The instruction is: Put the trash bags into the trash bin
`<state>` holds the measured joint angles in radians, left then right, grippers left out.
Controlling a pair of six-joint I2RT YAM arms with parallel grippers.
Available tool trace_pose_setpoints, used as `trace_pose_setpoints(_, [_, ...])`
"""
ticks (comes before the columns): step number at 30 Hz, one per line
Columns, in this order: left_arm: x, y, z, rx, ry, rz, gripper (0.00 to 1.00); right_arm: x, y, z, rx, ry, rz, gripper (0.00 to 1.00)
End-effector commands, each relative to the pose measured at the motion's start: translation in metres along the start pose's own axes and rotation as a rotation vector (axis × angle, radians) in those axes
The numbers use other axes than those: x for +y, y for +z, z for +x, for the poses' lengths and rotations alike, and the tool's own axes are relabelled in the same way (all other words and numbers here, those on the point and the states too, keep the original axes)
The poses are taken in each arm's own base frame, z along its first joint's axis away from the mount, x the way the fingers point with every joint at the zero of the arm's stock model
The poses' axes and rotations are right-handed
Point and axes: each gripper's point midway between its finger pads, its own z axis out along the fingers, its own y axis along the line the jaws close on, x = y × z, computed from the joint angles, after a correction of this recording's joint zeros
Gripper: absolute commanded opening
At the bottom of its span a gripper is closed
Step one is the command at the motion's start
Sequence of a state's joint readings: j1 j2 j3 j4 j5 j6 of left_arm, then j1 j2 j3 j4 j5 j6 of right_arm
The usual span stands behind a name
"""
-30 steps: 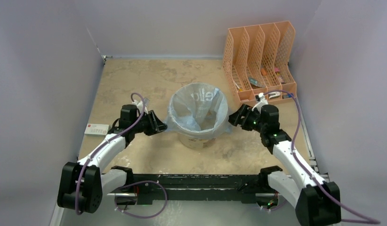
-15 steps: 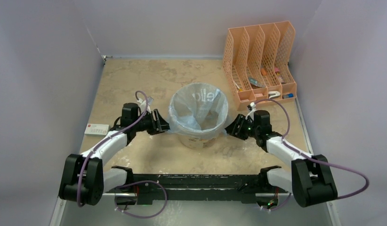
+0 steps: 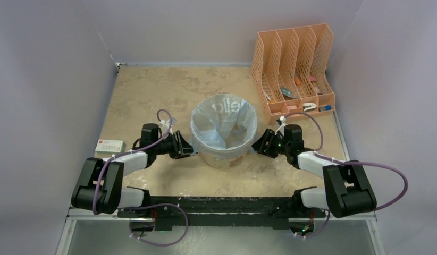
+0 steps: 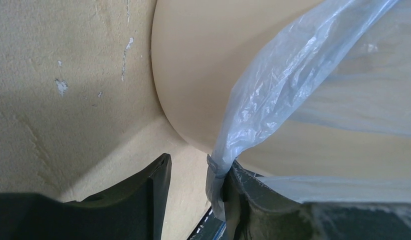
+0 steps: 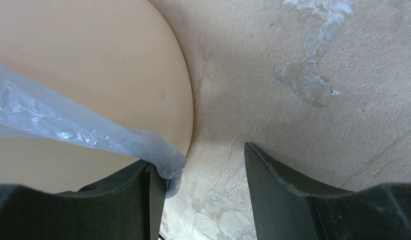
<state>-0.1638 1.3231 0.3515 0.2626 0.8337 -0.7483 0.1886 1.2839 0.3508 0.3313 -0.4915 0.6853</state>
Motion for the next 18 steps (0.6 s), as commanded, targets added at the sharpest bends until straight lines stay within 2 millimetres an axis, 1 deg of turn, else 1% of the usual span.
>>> trace_pose_setpoints(1, [0.000, 0.001, -0.005, -0.028, 0.034, 0.021, 0.40, -0.001, 0.002, 0.004, 0.013, -0.012, -0.020, 0.59])
trace_pose_setpoints(3, [-0.002, 0.001, -0.004, -0.027, 0.036, 0.032, 0.40, 0.002, -0.001, 0.001, 0.002, -0.012, -0.015, 0.61])
trace_pose_setpoints(5, [-0.004, 0.000, -0.004, -0.025, 0.041, 0.039, 0.41, 0.009, -0.010, -0.011, -0.062, -0.008, -0.009, 0.62])
trace_pose_setpoints(9, [-0.005, -0.003, -0.002, -0.029, 0.047, 0.029, 0.41, 0.028, -0.040, -0.046, -0.280, 0.019, 0.010, 0.73])
trace_pose_setpoints(11, [-0.008, -0.006, -0.004, -0.048, 0.055, 0.024, 0.45, 0.033, -0.056, -0.062, -0.379, 0.032, 0.032, 0.78])
trace_pose_setpoints(12, [-0.010, -0.008, -0.005, -0.058, 0.059, 0.020, 0.47, 0.034, -0.062, -0.066, -0.405, 0.034, 0.043, 0.79])
trace_pose_setpoints(13, [-0.012, -0.010, -0.008, -0.075, 0.065, 0.015, 0.49, 0.036, -0.065, -0.067, -0.415, 0.025, 0.040, 0.80])
trace_pose_setpoints(15, [-0.015, -0.013, -0.013, -0.104, 0.074, 0.004, 0.53, 0.046, -0.064, -0.062, -0.384, -0.011, -0.011, 0.78])
trace_pose_setpoints(16, [-0.016, -0.014, -0.015, -0.115, 0.077, 0.001, 0.54, 0.049, -0.060, -0.056, -0.342, -0.020, -0.042, 0.78])
trace_pose_setpoints(18, [-0.019, -0.015, -0.018, -0.123, 0.080, 0.003, 0.55, 0.047, -0.048, -0.045, -0.271, -0.029, -0.064, 0.74])
